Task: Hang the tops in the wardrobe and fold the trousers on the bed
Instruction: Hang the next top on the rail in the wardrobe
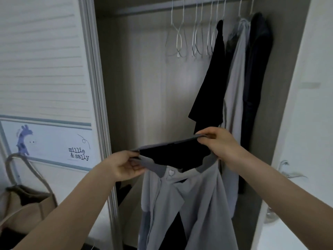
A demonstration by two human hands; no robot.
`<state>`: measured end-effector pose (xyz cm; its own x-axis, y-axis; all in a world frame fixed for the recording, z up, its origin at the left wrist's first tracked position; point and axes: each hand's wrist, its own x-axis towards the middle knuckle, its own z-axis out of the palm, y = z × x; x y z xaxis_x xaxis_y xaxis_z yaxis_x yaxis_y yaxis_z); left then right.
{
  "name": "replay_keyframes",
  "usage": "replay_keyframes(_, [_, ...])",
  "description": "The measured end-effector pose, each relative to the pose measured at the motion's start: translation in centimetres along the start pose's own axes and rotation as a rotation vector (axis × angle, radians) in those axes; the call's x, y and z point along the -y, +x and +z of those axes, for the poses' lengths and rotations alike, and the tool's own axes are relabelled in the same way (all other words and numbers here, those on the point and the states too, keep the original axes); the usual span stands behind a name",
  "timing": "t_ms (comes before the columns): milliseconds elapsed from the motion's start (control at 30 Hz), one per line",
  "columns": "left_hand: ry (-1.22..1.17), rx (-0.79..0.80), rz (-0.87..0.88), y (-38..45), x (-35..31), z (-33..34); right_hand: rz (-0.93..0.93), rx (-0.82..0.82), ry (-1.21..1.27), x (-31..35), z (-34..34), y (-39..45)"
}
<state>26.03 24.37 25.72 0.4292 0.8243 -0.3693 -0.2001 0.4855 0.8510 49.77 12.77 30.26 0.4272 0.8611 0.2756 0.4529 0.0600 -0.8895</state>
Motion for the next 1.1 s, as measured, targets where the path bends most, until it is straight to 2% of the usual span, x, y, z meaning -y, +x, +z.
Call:
replay_keyframes(133, [0.296,0.197,-0.023,-1.8,-2.9,-1.1,-0.061,-0.113,-0.056,-0.5,0.0,1.3])
replay_keyframes(200, [0.347,0.232,-0.011,-2.2,-4.3,-2.0,-0.061,-0.151,-0.006,-0.1,0.1,2.0])
replay_keyframes(267, [0.259,0.181,0.020,-2.1,-5.3,-2.8,-0.078,-0.153,0.025,0.3,0.5,2.5])
replay_keyframes(433, [-0.068,0.024,0.127,-0.9,-6.5,-3.6,-0.176,-0.046,-0.091,0.9,2.5,2.8])
replay_keyframes(533, [-0.140,-0.026,0.117,-0.2,-7.1,-3.0,-0.169,-0.011,-0.197,0.2,3.3,3.1])
replay_keyframes(633, [-0.077,-0.058,0.132,0.4,-8.3,-1.4,-0.038,0.013,-0.179,-0.3,3.1,3.6])
replay_keyframes(767, [0.132,-0.134,0.321,1.2,-10.1,2.2,0.105,0.044,-0.059,0.9,2.2,4.7])
replay_keyframes(900, [0.235,-0.253,0.550,2.0,-12.8,5.7,0.022,0.045,-0.155,2.3,1.3,6.4])
replay_keyframes(1100, [0.227,-0.191,0.726,3.2,-16.1,9.5,-0.180,0.082,-0.269,5.5,0.3,9.6])
